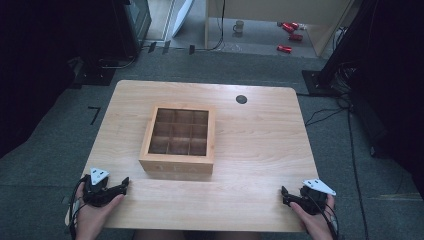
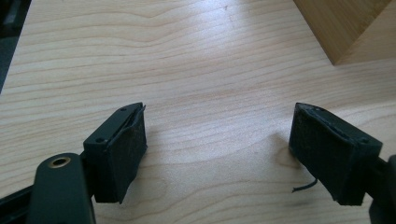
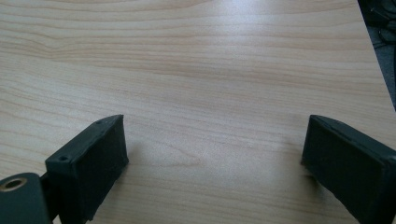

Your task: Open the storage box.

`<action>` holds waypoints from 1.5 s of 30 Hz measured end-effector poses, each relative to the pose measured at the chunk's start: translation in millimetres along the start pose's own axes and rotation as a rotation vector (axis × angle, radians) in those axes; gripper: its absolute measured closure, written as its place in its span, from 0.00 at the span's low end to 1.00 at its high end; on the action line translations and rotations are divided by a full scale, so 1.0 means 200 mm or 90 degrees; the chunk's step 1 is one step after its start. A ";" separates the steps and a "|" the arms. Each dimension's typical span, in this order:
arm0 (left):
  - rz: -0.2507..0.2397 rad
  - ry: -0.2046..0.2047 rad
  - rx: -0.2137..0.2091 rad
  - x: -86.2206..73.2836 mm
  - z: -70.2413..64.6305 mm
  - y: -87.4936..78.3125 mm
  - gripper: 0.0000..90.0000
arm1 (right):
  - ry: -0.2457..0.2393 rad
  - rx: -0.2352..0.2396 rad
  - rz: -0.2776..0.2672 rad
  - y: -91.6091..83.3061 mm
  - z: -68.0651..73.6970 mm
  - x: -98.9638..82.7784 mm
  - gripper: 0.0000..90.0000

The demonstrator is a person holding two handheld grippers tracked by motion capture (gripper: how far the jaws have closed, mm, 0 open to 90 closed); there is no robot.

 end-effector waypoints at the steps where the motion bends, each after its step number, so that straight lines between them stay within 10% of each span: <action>1: -0.002 0.004 0.001 0.00 0.00 0.00 0.21 | 0.000 0.000 0.000 0.00 0.00 0.00 0.07; 19: -0.024 0.003 -0.131 0.11 -0.21 -0.07 0.25 | 0.003 0.028 -0.030 -0.02 0.09 0.10 0.10; 45: -0.014 0.025 -0.195 0.23 -0.41 -0.01 0.48 | -0.038 0.157 -0.138 0.00 0.67 0.59 0.21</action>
Point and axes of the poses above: each handheld gripper's, and its own axes: y roughly forward along the jaws, x roughly out of its top, z roughly to its left, the point moved 6 cm from there along y, roughly forward along the jaws, and after that the axes turned 13 degrees about -y, right-handed, at the moved point
